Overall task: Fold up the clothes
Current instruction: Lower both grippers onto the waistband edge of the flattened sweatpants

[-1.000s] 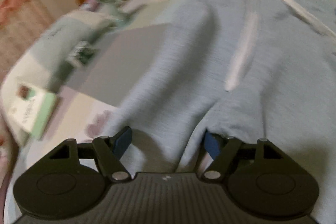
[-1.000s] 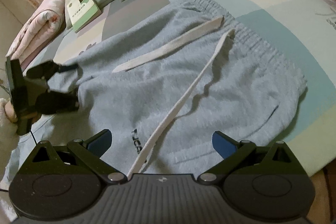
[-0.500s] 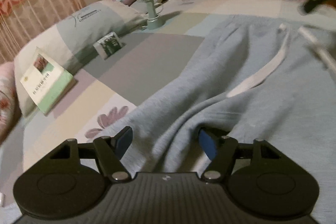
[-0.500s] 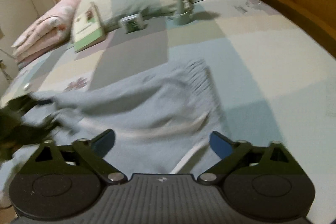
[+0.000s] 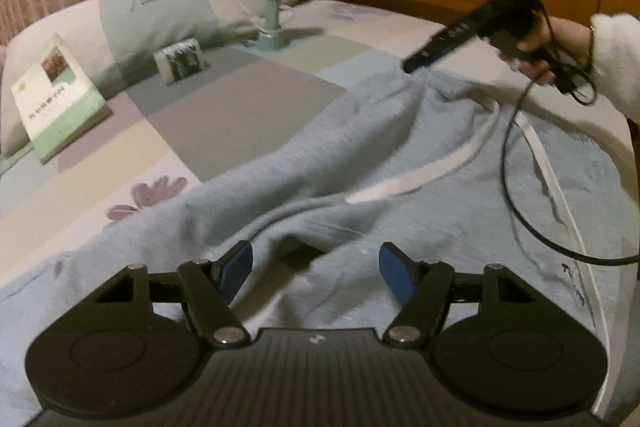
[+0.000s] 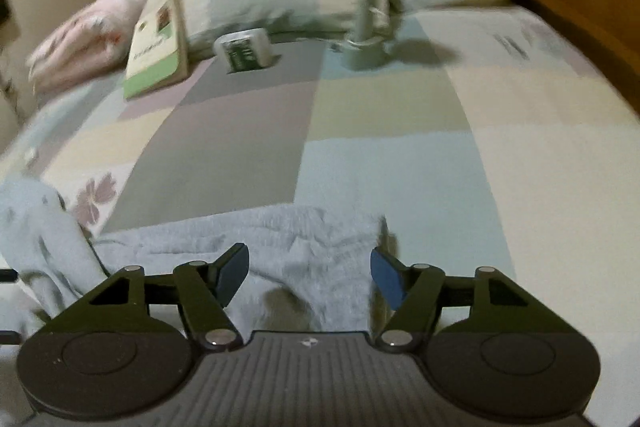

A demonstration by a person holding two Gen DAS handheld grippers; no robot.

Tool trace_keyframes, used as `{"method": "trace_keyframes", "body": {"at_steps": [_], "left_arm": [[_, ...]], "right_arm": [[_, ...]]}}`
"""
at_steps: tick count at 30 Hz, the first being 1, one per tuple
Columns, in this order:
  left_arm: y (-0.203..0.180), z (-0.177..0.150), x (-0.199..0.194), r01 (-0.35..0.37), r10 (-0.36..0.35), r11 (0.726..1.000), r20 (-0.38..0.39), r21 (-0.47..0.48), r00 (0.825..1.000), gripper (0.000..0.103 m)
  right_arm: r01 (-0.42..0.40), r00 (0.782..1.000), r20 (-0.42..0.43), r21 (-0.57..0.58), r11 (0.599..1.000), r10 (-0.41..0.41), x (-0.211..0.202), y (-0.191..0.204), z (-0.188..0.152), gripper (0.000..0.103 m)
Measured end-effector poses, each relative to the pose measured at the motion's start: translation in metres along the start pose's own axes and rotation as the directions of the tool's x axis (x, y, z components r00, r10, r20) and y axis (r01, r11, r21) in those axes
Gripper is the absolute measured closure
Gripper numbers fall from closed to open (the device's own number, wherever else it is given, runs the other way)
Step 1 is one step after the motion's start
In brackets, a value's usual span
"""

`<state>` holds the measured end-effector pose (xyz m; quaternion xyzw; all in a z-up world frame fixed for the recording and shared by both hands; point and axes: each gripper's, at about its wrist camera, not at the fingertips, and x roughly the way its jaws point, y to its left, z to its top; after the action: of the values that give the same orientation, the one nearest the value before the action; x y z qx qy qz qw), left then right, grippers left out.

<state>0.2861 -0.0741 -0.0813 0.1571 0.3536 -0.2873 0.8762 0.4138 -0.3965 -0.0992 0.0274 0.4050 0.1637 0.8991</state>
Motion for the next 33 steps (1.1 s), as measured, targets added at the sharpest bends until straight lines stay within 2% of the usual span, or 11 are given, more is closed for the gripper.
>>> {"method": "trace_keyframes", "body": {"at_steps": [6, 9, 12, 13, 15, 19, 27, 29, 30, 32, 33], "left_arm": [[0.016, 0.046, 0.003, 0.066, -0.068, 0.997, 0.057, 0.027, 0.996, 0.034], [0.037, 0.076, 0.025, 0.086, -0.088, 0.995, 0.067, 0.044, 0.994, 0.033], [0.058, 0.098, 0.064, 0.088, -0.088, 0.996, 0.0, 0.022, 0.996, 0.038], [0.064, 0.102, 0.077, 0.098, -0.098, 0.995, -0.033, 0.005, 0.995, 0.047], [0.075, 0.105, 0.105, 0.138, -0.142, 0.99, -0.107, -0.041, 0.984, 0.056], [0.084, 0.101, 0.138, 0.229, -0.244, 0.969, -0.188, -0.095, 0.951, 0.056], [0.093, 0.087, 0.155, 0.332, -0.368, 0.928, -0.276, -0.17, 0.888, 0.056], [0.091, 0.081, 0.15, 0.375, -0.413, 0.91, -0.289, -0.178, 0.864, 0.056], [0.089, 0.079, 0.148, 0.387, -0.422, 0.906, -0.292, -0.172, 0.858, 0.057], [0.086, 0.079, 0.147, 0.372, -0.401, 0.916, -0.295, -0.151, 0.867, 0.062], [0.085, 0.081, 0.147, 0.35, -0.378, 0.925, -0.299, -0.147, 0.876, 0.075]], "right_arm": [[-0.039, 0.999, 0.019, 0.083, 0.996, 0.037, -0.014, -0.014, -0.025, 0.03], [-0.055, 0.998, 0.043, 0.118, 0.991, 0.051, -0.036, -0.016, -0.046, 0.03], [-0.074, 0.995, 0.083, 0.147, 0.986, 0.062, -0.063, -0.01, -0.07, 0.029], [-0.089, 0.992, 0.099, 0.159, 0.983, 0.074, -0.073, -0.006, -0.079, 0.028], [-0.122, 0.986, 0.131, 0.18, 0.976, 0.099, -0.089, 0.004, -0.095, 0.024], [-0.171, 0.974, 0.178, 0.194, 0.966, 0.137, -0.113, 0.03, -0.119, 0.021], [-0.222, 0.959, 0.224, 0.224, 0.949, 0.171, -0.129, 0.067, -0.14, 0.02], [-0.238, 0.955, 0.232, 0.231, 0.943, 0.185, -0.131, 0.074, -0.142, 0.02], [-0.244, 0.953, 0.236, 0.231, 0.942, 0.189, -0.131, 0.077, -0.143, 0.02], [-0.251, 0.95, 0.244, 0.23, 0.94, 0.194, -0.131, 0.084, -0.144, 0.02], [-0.253, 0.949, 0.246, 0.231, 0.94, 0.195, -0.13, 0.086, -0.144, 0.02]]}}
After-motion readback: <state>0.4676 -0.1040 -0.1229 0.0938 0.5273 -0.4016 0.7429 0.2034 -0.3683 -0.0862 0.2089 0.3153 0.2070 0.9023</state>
